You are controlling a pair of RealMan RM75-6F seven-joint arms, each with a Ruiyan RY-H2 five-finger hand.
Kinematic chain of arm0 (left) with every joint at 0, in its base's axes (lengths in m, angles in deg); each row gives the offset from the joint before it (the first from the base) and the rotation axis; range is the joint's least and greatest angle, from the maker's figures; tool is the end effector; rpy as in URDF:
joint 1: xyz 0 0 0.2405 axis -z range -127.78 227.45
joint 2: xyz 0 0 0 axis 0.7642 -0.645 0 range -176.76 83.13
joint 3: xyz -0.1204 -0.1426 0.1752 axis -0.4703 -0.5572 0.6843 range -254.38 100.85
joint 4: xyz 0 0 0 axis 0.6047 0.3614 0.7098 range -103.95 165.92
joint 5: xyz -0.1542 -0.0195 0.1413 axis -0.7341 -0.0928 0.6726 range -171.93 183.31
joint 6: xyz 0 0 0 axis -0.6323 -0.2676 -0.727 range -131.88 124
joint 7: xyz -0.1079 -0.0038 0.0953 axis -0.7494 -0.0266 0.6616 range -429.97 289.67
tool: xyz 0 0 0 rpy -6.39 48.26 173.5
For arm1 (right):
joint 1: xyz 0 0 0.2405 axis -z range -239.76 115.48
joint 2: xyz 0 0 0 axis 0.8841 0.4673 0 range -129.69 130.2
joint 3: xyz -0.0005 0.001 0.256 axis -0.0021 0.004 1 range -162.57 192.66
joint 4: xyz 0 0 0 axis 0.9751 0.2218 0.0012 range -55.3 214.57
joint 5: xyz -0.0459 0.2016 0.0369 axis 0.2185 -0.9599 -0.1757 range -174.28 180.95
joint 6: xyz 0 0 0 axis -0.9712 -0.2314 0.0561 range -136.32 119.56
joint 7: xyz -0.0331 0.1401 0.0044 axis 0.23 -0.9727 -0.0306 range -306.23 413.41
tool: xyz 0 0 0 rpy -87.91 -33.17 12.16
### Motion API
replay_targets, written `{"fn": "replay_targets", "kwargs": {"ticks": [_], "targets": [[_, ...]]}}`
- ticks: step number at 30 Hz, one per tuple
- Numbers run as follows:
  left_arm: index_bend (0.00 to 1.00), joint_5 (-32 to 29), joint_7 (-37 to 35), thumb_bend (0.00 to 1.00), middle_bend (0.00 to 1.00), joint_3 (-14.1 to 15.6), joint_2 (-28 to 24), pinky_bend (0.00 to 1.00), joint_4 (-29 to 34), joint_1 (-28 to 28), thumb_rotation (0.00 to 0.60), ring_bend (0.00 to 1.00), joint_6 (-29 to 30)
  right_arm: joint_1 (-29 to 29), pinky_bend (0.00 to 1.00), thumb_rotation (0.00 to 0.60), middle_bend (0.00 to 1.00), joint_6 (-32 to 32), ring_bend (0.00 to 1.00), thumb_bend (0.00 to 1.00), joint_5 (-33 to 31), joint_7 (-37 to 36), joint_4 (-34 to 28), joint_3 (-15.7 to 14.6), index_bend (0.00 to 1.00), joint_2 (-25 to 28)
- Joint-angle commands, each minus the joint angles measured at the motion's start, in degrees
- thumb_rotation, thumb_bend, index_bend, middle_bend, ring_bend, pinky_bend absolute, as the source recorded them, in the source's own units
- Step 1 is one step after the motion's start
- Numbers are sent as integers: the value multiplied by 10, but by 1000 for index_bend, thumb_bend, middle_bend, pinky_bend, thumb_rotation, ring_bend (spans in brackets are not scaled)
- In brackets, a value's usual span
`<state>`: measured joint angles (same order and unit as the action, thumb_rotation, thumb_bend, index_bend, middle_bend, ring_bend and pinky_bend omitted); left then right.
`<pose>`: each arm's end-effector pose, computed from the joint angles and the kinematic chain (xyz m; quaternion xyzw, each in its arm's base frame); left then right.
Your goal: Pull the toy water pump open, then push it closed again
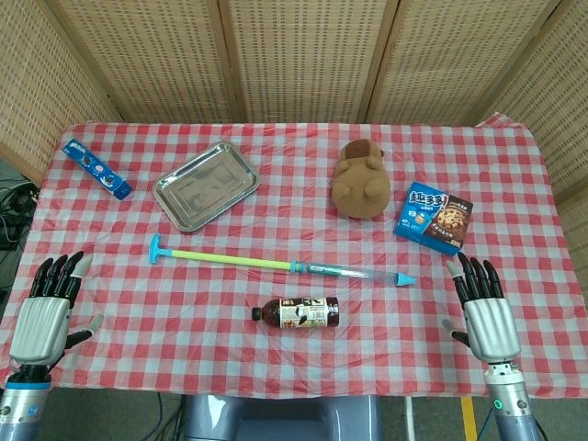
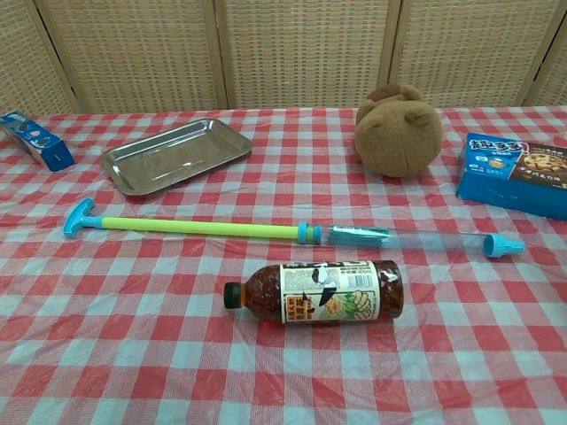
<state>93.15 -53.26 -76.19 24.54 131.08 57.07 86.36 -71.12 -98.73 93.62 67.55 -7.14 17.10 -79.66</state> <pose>-0.2604 0.1760 0.1150 -0.6118 -0.3529 -0.4016 0.5830 -0.2713 -0.1961 0.0869 0.6199 -0.3093 0.4260 0.5819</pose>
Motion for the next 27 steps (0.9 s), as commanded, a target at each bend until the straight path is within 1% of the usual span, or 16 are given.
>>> {"fn": "replay_targets", "kwargs": {"ticks": [1,4,13,27], "targets": [[0,-1,4,92,0,-2,0,0,3,-2,600,0,-1,1,0,600,0,0,0,151,2,1,0,1,0,0],[0,0,4,73,0,-3,0,0,4,-3,600,0,-1,1,0,600,0,0,0,151,3,1,0,1,0,0],[0,6,7,73,0,-6,-1,0,7,-9,600,0,5,6,0,600,0,-5,0,152,9,-5,-8,2,0,5],[0,-5,13,90,0,-15,2,0,9,-8,600,0,-13,6,0,600,0,9,0,152,2,-9,-8,9,0,7]]}}
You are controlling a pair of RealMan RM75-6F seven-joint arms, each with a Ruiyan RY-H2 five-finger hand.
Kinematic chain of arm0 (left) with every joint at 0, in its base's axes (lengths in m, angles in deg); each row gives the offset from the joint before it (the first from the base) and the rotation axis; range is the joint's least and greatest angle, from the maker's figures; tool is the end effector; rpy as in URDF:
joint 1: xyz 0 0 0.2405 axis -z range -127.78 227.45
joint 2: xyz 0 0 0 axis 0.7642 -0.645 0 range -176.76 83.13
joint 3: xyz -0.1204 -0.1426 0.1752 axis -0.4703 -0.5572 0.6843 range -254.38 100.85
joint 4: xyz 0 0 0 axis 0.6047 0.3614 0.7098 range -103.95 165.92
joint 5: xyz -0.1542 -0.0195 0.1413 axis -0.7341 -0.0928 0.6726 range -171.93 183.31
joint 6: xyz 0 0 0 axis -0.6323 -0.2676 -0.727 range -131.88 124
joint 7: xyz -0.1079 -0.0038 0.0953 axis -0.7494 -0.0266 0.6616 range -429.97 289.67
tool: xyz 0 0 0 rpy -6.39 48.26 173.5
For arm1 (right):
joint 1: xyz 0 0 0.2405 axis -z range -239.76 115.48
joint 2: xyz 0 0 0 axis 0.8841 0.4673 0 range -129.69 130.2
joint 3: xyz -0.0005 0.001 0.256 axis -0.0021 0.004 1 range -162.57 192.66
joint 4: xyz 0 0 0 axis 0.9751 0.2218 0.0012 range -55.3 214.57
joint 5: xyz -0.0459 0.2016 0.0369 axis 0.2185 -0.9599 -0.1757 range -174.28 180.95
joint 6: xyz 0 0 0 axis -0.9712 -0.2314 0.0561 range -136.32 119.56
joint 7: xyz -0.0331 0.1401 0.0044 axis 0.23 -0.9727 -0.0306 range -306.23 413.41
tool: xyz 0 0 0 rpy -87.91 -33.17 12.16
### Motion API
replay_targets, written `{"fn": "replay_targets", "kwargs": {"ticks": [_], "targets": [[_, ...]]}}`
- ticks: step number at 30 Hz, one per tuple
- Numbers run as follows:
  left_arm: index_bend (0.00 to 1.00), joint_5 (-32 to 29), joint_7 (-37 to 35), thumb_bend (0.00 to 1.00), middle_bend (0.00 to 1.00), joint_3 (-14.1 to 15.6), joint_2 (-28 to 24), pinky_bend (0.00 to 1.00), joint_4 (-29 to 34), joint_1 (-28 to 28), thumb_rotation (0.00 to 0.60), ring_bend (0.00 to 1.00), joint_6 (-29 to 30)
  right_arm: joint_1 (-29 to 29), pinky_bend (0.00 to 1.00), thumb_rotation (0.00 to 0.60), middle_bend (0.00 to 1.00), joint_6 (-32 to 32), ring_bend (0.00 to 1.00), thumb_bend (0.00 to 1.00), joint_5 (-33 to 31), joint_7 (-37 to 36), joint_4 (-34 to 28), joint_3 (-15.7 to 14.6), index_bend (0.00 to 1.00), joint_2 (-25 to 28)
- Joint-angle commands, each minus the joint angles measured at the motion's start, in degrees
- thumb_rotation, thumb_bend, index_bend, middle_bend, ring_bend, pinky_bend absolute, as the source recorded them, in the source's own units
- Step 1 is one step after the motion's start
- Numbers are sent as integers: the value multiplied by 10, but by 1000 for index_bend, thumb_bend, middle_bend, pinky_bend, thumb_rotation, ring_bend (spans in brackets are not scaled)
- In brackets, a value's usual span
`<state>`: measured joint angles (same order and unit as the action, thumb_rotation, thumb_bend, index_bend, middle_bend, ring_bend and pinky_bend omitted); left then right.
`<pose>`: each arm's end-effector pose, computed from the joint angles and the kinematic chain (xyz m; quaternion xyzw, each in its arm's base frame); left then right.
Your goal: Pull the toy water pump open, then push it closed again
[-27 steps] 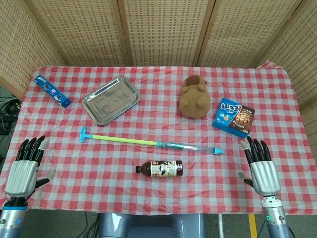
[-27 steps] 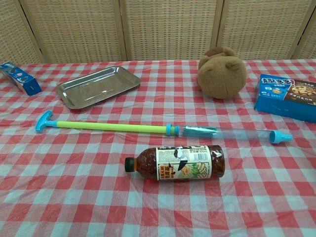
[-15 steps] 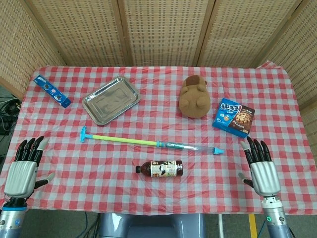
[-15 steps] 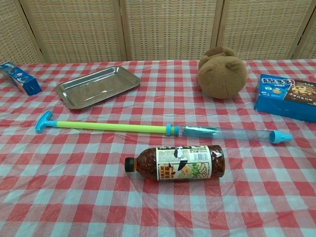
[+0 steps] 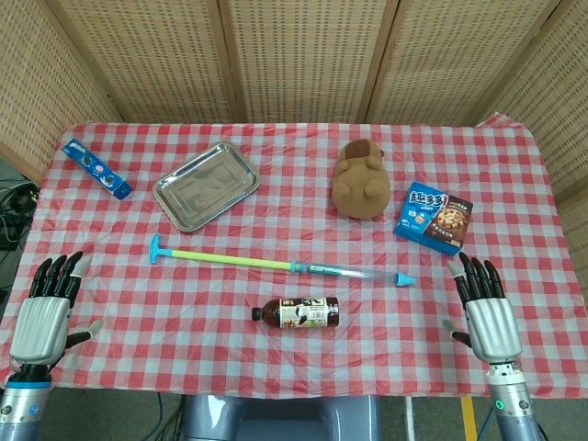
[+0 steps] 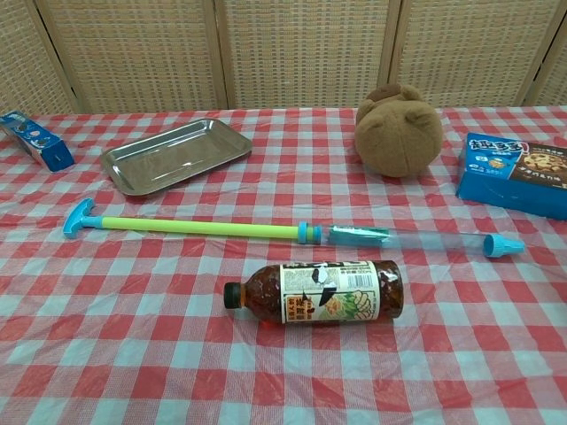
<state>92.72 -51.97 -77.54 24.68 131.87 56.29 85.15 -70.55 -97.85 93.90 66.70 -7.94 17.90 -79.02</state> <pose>-0.2594 0.1770 0.1142 -0.6092 -0.3561 -0.3956 0.5878 -0.2711 -0.1961 0.0893 0.6171 -0.3168 0.4288 0.5787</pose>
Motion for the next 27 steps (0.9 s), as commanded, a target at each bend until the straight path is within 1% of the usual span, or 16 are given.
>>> {"fn": "replay_targets", "kwargs": {"ticks": [1,3,4,5,6,7,8,9,11,12,14,18,19,20,22,27], "targets": [[2,-1,-1,92,0,-3,0,6,2,0,600,0,0,0,0,600,0,1,0,152,-2,-2,0,1,0,1],[26,-1,0,99,3,-9,3,82,4,0,600,32,5,1,0,600,0,4,0,152,-5,-5,0,2,0,1],[48,-2,2,107,36,-13,3,179,5,1,600,104,7,1,0,600,0,5,0,152,-6,-6,1,3,0,1],[65,-2,3,117,105,-15,4,294,6,2,600,208,8,0,0,600,0,6,0,152,-7,-6,1,3,0,2],[70,-5,9,123,168,-21,4,363,9,4,600,285,8,0,0,600,0,8,0,152,-8,-7,1,4,0,2],[78,-7,14,130,278,-25,5,449,12,7,600,383,6,0,0,600,0,9,0,152,-8,-8,1,4,0,2],[96,-11,19,136,374,-30,5,510,16,11,600,458,2,-1,0,600,0,11,0,152,-9,-9,1,4,0,2],[114,-15,23,147,435,-37,5,543,20,17,600,504,-4,-1,0,600,0,12,0,152,-9,-10,1,4,0,2],[175,-29,36,180,599,-50,7,631,25,31,600,627,-21,-2,0,600,0,13,0,152,-8,-11,1,5,0,2],[193,-34,40,189,647,-55,7,656,26,36,600,662,-27,-2,0,600,0,13,0,152,-8,-11,2,5,0,2],[243,-67,56,194,744,-75,10,703,34,60,600,735,-62,-2,0,600,0,14,0,152,-9,-13,2,6,0,2],[331,-135,101,212,839,-109,14,742,44,104,600,808,-125,-3,0,600,0,17,0,152,-11,-17,4,8,0,2],[365,-144,107,234,860,-113,14,751,45,109,600,825,-132,-3,0,600,0,18,0,151,-11,-17,4,8,0,2],[396,-162,120,258,876,-120,16,758,47,121,600,837,-148,-3,0,600,0,19,0,150,-12,-18,5,9,0,2],[423,-198,146,289,887,-134,19,765,48,142,600,846,-171,-5,0,600,0,21,0,149,-15,-22,5,11,0,2],[424,-294,221,290,888,-165,42,765,29,199,600,846,-211,-8,0,600,0,29,0,148,-25,-33,9,19,0,4]]}}
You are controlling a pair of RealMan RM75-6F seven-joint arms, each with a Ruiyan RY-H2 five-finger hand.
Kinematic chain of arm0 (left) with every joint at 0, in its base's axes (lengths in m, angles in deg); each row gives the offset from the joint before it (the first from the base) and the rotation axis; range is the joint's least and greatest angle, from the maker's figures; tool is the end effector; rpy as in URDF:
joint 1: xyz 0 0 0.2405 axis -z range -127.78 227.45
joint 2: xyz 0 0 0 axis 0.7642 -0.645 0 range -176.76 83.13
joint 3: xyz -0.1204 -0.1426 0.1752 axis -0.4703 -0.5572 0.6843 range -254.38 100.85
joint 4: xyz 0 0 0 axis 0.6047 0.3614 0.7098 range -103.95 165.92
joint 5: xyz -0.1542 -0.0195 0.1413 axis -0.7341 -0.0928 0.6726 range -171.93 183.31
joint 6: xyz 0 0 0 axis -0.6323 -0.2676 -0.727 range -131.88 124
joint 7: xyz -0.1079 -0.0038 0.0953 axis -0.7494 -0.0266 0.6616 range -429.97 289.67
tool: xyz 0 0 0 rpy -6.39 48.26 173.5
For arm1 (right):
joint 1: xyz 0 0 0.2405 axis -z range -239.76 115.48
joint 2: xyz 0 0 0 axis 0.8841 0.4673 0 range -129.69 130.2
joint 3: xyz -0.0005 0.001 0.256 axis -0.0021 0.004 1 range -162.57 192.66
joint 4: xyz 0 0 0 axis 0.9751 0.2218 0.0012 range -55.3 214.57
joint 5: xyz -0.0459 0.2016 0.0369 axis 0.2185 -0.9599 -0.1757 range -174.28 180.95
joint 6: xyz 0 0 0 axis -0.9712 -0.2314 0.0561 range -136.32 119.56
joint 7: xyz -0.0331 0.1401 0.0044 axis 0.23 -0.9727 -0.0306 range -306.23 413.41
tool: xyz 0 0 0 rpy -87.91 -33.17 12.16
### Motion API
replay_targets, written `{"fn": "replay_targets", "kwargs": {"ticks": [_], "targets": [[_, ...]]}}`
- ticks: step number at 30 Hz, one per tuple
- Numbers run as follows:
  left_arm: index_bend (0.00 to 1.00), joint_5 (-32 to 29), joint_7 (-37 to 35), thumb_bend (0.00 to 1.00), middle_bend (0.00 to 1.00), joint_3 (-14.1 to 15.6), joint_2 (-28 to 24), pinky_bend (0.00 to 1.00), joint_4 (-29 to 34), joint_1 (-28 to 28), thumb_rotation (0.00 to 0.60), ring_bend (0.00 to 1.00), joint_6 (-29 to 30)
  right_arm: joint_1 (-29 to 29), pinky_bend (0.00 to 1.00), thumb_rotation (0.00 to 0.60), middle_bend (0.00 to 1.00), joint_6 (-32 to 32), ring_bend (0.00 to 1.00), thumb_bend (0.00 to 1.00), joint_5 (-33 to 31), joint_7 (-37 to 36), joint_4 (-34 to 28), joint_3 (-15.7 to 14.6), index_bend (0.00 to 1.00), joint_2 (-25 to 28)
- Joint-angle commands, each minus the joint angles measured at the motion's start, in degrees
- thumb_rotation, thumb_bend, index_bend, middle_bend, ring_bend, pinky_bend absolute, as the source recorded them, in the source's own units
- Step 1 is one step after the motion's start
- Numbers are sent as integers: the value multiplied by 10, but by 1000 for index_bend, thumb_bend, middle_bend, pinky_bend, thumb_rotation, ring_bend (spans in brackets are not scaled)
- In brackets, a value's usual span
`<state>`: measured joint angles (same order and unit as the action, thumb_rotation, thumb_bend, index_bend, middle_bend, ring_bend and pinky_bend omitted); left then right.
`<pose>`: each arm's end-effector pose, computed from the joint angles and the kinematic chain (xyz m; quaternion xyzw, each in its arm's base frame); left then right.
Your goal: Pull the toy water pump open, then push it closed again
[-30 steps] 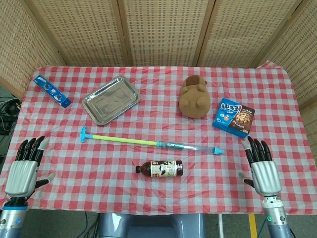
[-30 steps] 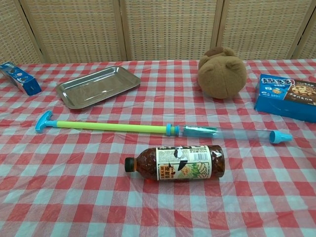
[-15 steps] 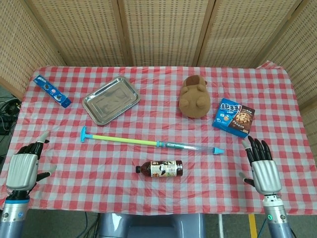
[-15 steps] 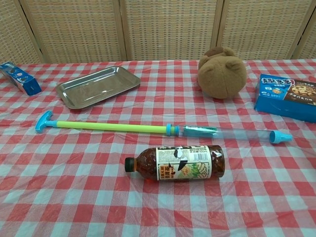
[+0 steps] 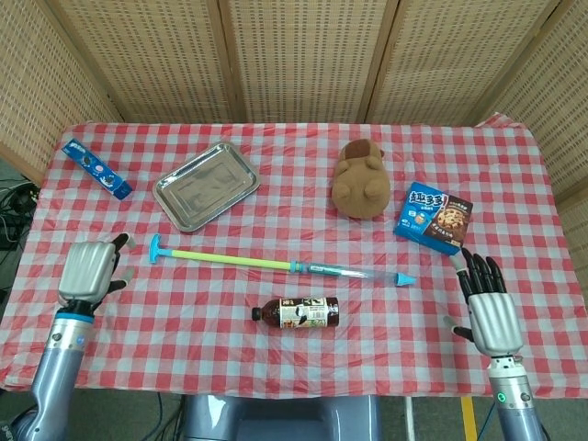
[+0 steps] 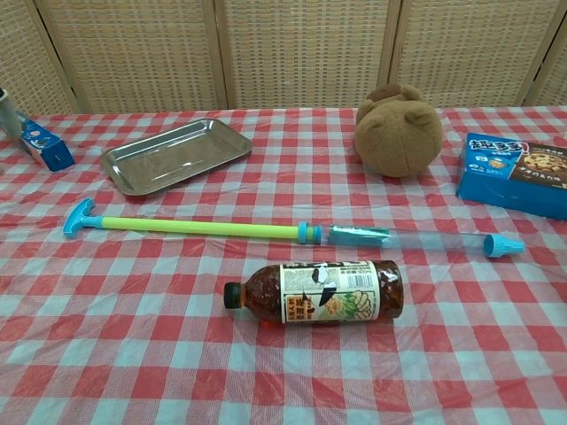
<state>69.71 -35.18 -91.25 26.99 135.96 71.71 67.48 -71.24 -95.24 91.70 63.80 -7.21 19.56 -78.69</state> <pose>-0.2098 0.2831 0.0948 -0.6437 -0.3630 -0.3386 0.5825 -0.2772 -0.2068 0.0911 0.6084 -0.3381 0.4288 0.5759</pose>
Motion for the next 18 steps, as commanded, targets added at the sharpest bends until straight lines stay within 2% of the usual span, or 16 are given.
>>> {"fn": "replay_targets", "kwargs": {"ticks": [1,8,14,18], "targets": [[423,-82,62,289,888,-33,24,765,-15,54,600,846,-40,-1,0,600,0,4,0,148,-5,-5,2,3,0,1],[419,-197,120,290,888,-56,57,765,-58,121,600,846,-77,-5,0,600,0,18,0,148,-17,-14,8,8,0,3],[451,-271,159,290,888,-57,95,765,-111,174,600,846,-98,-9,0,600,0,28,0,148,-28,-17,14,12,0,1],[465,-299,170,289,888,-53,117,765,-146,198,600,846,-108,-10,0,600,0,35,0,148,-35,-18,19,13,0,-1]]}}
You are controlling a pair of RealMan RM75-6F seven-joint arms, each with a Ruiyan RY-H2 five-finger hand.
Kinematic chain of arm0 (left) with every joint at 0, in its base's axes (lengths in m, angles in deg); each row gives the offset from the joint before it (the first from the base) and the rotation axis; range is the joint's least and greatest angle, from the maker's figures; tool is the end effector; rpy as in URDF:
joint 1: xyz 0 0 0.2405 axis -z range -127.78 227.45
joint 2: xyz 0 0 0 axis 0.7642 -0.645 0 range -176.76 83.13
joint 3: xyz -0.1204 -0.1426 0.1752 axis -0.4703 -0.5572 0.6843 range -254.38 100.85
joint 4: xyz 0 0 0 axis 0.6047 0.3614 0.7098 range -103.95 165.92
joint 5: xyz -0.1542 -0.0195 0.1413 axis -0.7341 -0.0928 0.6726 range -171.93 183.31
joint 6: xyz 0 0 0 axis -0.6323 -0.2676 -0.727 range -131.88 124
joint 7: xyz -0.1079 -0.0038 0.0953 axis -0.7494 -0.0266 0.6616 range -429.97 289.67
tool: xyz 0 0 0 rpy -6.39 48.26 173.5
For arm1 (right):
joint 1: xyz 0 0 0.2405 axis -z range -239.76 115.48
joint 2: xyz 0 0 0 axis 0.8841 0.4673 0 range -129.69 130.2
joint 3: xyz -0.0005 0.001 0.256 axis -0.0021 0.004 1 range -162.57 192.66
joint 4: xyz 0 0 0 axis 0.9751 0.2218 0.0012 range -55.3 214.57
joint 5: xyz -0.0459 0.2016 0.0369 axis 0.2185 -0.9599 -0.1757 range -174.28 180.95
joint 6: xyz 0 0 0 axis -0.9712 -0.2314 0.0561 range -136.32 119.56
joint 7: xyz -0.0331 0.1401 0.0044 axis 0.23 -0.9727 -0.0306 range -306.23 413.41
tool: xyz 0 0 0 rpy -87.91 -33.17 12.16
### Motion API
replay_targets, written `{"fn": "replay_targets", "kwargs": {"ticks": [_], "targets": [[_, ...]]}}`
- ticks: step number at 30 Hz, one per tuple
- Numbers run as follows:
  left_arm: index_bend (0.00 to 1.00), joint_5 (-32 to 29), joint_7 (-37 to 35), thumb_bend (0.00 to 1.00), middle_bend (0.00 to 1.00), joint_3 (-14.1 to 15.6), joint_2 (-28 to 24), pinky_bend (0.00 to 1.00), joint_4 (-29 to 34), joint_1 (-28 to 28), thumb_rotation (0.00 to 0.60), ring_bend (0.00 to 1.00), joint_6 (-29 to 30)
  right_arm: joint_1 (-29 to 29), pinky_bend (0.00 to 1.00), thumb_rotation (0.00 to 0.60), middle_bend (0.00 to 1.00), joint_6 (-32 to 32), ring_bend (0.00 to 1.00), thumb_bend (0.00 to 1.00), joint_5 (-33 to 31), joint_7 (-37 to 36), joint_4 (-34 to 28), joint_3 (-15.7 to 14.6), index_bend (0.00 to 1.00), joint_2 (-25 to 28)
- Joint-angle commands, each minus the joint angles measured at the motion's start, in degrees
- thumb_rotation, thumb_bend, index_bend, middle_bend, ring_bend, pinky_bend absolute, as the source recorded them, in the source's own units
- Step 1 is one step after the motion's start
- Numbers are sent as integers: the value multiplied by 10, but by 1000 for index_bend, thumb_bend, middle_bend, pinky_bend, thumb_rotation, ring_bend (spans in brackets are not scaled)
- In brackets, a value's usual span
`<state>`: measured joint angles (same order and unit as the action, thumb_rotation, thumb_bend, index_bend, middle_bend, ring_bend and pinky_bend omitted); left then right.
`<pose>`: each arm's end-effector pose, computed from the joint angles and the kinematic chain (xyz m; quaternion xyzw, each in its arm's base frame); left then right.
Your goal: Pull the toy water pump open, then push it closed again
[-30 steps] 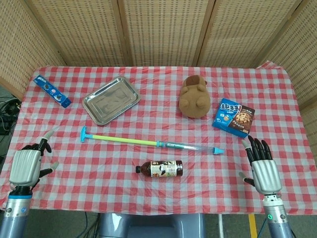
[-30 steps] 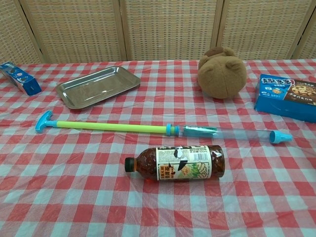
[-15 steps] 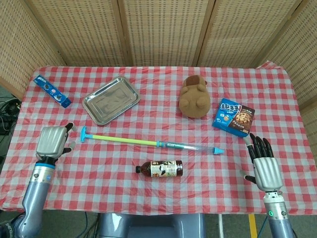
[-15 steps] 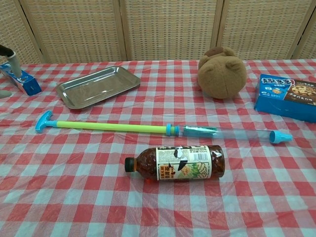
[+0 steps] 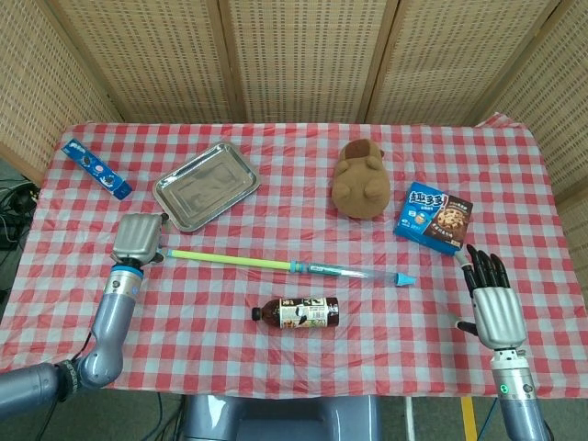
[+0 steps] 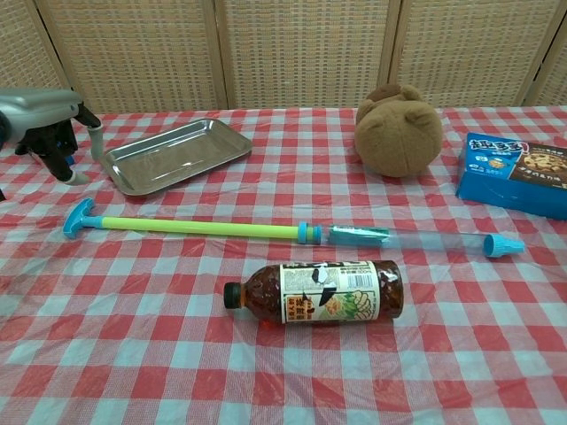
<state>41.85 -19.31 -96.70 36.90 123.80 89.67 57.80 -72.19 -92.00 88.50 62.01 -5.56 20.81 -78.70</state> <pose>-0.1764 0.3644 0.0393 -0.6752 -0.3946 -0.2424 0.5742 -0.2880 -0.2180 0.0906 0.6033 -0.3592 0.4140 0.5794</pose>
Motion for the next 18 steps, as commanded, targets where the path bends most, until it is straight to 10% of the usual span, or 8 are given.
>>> {"fn": "replay_targets", "kwargs": {"ticks": [1,18], "targets": [[466,-28,13,290,888,2,25,765,-35,25,600,846,-15,-1,0,600,0,5,0,148,-5,-1,4,2,0,-1],[477,-69,-9,291,888,48,72,765,-138,66,600,846,-61,-6,0,600,0,19,0,148,-19,2,18,4,0,-11]]}}
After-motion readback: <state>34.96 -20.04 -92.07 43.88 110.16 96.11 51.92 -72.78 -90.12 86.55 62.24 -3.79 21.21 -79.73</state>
